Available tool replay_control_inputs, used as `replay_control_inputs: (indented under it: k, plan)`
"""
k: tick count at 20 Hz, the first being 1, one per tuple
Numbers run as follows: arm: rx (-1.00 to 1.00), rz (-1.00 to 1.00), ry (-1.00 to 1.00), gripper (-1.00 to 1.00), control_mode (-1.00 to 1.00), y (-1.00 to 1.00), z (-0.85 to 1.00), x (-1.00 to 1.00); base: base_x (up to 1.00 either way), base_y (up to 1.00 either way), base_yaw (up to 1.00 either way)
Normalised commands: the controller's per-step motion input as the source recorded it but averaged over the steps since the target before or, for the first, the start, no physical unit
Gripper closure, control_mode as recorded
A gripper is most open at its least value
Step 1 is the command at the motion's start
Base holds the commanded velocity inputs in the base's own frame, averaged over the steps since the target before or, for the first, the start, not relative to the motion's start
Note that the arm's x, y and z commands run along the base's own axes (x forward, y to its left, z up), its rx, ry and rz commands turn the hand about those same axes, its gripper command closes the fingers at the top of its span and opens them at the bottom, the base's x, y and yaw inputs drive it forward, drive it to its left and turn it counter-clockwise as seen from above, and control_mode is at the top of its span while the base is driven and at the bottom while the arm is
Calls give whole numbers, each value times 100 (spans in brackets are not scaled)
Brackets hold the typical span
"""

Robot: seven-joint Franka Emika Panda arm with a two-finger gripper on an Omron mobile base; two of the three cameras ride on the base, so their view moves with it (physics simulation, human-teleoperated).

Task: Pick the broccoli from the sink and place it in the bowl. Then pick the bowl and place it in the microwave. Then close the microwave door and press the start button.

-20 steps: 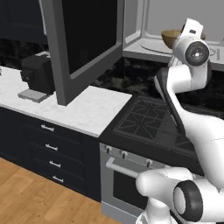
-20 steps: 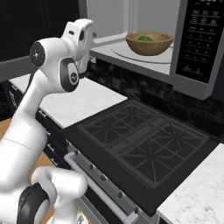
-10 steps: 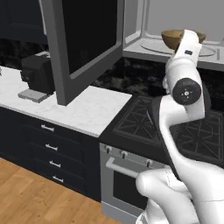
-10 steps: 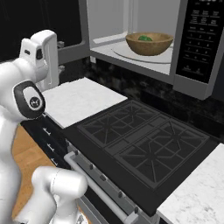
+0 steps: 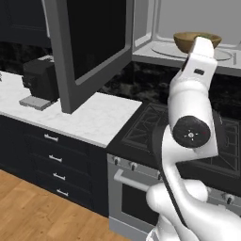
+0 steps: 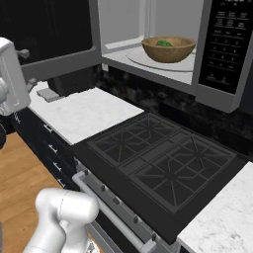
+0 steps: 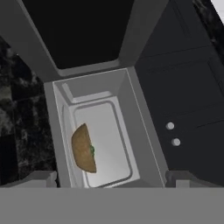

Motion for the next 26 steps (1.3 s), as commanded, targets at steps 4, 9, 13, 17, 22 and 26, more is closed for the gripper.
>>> replay_control_inputs:
  k: [4, 9, 13, 17, 22, 26]
  plan:
    - [2, -2, 21, -100, -100, 63, 1, -47, 0, 0, 0]
    - [8, 0, 21, -100, -100, 86, -60, -6, 0, 0, 0]
    - [2, 0, 5, -100, -100, 100, -58, -5, 0, 0, 0]
    - [0, 0, -10, -100, -100, 91, -21, -22, 0, 0, 0]
    - [-10, -3, 0, -100, -100, 59, -48, 3, 0, 0, 0]
    - [-11, -12, 0, -100, -100, 39, -51, 9, 0, 0, 0]
